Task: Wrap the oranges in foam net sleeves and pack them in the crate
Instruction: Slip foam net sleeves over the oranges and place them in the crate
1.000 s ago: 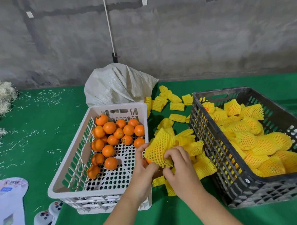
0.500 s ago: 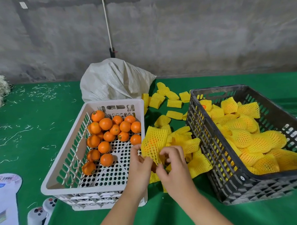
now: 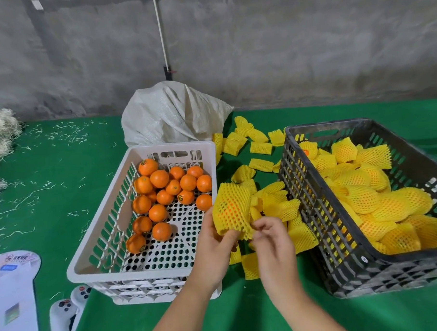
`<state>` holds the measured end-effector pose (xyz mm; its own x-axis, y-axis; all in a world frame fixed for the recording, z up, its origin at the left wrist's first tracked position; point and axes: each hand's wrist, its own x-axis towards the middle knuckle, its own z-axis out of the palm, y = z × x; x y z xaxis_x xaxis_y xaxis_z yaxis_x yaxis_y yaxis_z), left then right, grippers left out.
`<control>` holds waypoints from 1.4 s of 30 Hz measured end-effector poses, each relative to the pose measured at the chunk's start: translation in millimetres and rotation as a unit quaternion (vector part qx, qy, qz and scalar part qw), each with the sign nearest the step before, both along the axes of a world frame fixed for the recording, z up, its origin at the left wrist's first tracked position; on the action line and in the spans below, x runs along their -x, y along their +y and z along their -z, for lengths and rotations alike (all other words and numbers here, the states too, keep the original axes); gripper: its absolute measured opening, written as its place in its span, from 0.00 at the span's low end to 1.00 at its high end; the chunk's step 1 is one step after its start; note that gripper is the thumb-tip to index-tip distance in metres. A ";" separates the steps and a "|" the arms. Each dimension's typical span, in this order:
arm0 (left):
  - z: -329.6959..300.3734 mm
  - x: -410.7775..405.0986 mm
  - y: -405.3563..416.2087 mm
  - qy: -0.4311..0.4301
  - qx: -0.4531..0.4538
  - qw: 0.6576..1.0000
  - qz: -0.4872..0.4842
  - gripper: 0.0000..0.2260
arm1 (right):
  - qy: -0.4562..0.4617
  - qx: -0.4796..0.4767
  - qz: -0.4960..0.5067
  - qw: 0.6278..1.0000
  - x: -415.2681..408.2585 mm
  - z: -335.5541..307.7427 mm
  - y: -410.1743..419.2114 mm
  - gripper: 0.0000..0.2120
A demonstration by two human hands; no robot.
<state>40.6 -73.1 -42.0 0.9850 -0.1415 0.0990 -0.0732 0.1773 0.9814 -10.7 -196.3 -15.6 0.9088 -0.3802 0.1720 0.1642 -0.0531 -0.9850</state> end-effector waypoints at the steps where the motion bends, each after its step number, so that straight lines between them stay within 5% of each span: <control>1: -1.8 0.9 0.2 -0.006 -0.008 1.000 0.015 0.26 | 0.029 -0.099 0.006 0.995 -1.2 -4.4 2.5 0.13; 4: -2.4 2.8 2.0 -0.036 -0.040 0.995 0.090 0.30 | 0.148 -0.278 -0.091 0.945 -9.3 -19.0 10.9 0.30; 7: 0.3 3.5 2.4 -0.033 -0.097 0.991 0.090 0.32 | 0.170 -0.287 -0.131 0.934 -11.1 -23.7 9.7 0.34; 11: 2.1 7.6 1.7 -0.064 -0.129 0.985 0.097 0.30 | 0.159 -0.348 -0.058 0.922 -21.2 -12.8 -15.3 0.39; 14: 1.6 10.3 1.0 -0.061 -0.102 0.990 0.080 0.23 | 0.151 -0.232 0.057 0.959 -47.7 -16.9 -59.5 0.47; 18: 1.2 7.8 2.2 -0.034 -0.065 0.996 0.048 0.18 | 0.192 -0.152 0.136 0.960 -99.0 -41.2 -151.4 0.57; 21: 0.7 1.7 1.3 0.001 -0.032 0.999 0.028 0.16 | 0.250 0.072 0.136 0.956 -111.0 -41.8 -185.1 0.59; 24: -1.1 -2.7 0.1 0.026 -0.004 1.000 0.015 0.13 | 0.268 0.376 0.081 0.883 -101.1 -12.4 -183.6 0.51; 26: -2.5 -3.0 -0.4 0.032 -0.005 0.999 0.015 0.09 | 0.187 0.553 0.083 0.808 -91.6 7.8 -163.1 0.47; 27: -3.2 -2.7 -0.8 0.039 0.000 0.999 0.008 0.06 | 0.161 0.582 0.071 0.794 -86.7 19.4 -148.1 0.45; 30: -7.8 -7.8 -6.9 0.117 0.105 0.986 -0.045 0.03 | 0.231 0.499 -0.038 0.835 -69.6 65.8 -102.9 0.30; 34: -18.4 -23.0 -3.7 0.237 0.208 0.946 -0.081 0.06 | 0.318 0.538 -0.110 0.773 -67.2 108.9 -99.4 0.25; 37: -18.3 -42.6 23.9 0.235 0.134 0.957 -0.103 0.05 | 0.389 0.486 -0.145 0.769 -89.2 102.6 -122.2 0.36; 40: -4.6 -73.8 60.1 0.204 -0.061 0.963 -0.167 0.06 | 0.399 0.464 -0.163 0.774 -112.9 102.8 -137.9 0.41; 42: 11.1 -97.2 77.9 0.213 -0.239 0.937 -0.141 0.16 | 0.378 0.459 -0.157 0.789 -121.2 105.5 -134.2 0.34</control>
<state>137.8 4.7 -53.1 0.9258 0.2027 -0.3192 0.3647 -0.2564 0.8951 110.5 -330.5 -121.2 0.9086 -0.1466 -0.3912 -0.3039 -0.8745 -0.3780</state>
